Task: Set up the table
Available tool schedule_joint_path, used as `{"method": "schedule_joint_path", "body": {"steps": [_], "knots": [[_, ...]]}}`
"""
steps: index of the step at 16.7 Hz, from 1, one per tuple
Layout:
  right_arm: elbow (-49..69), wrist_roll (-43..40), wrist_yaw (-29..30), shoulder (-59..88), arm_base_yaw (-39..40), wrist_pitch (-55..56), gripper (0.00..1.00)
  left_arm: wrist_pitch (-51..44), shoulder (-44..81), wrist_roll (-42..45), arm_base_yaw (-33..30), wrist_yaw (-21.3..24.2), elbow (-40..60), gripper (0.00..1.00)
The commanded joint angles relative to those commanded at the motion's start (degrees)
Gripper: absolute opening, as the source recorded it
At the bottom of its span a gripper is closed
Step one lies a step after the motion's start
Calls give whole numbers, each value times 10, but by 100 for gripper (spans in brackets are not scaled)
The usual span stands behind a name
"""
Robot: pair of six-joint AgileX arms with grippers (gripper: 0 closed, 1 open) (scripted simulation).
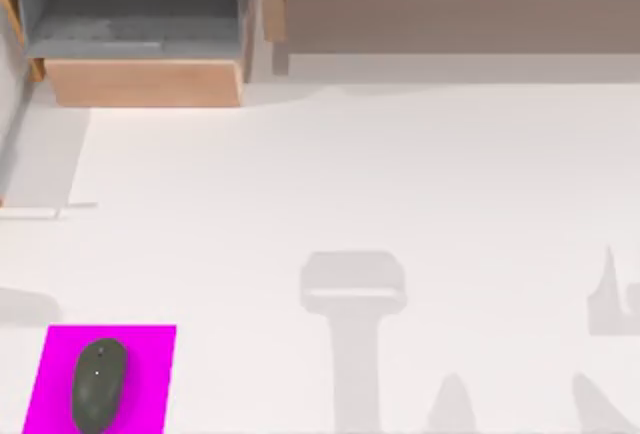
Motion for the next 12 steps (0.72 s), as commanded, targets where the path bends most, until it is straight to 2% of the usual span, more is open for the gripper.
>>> {"method": "schedule_joint_path", "body": {"steps": [8, 12], "knots": [[0, 0, 0, 0, 0, 0, 100, -11, 10, -2, -4, -3, 7, 0], [0, 0, 0, 0, 0, 0, 100, -44, 35, -3, -37, -37, 68, 0]]}}
